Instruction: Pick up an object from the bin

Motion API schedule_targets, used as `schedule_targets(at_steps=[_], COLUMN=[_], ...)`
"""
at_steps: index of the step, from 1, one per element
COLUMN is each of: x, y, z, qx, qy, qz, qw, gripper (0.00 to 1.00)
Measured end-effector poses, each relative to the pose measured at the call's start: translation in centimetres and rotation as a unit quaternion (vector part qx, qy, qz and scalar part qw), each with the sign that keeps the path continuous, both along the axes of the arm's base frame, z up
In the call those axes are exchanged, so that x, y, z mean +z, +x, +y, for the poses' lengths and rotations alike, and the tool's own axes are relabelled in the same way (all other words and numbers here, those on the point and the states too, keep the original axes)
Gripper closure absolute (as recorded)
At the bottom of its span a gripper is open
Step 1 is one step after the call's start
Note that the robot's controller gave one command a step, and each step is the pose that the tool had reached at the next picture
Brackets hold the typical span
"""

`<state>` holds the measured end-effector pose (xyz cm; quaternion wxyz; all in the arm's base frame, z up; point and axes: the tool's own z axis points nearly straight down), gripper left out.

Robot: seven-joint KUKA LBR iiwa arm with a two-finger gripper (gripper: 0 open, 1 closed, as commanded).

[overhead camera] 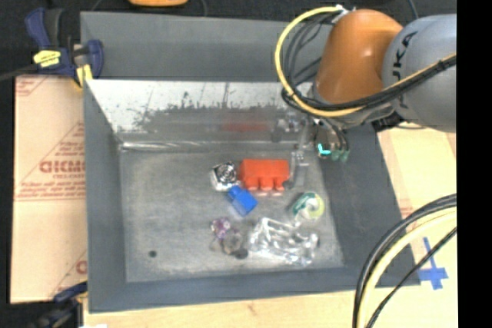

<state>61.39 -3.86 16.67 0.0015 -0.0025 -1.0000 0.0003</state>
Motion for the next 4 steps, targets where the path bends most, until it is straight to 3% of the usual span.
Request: schedule_targets(at_steps=[1,2,3,4], x=[-9.1,-8.7,2.8,-3.4], y=[-1.4,-1.2,-2.8,-6.7], z=[-0.7,-0.7,-0.6,-1.1], qx=[-0.11,-0.108,-0.097,0.063], qy=[0.0,0.0,0.0,0.0], qz=[-0.0049,-0.0065,-0.0073,-0.0004], qw=[0.9939,0.9941,0.9953,0.998], gripper=[0.0,1.0,1.0,1.0])
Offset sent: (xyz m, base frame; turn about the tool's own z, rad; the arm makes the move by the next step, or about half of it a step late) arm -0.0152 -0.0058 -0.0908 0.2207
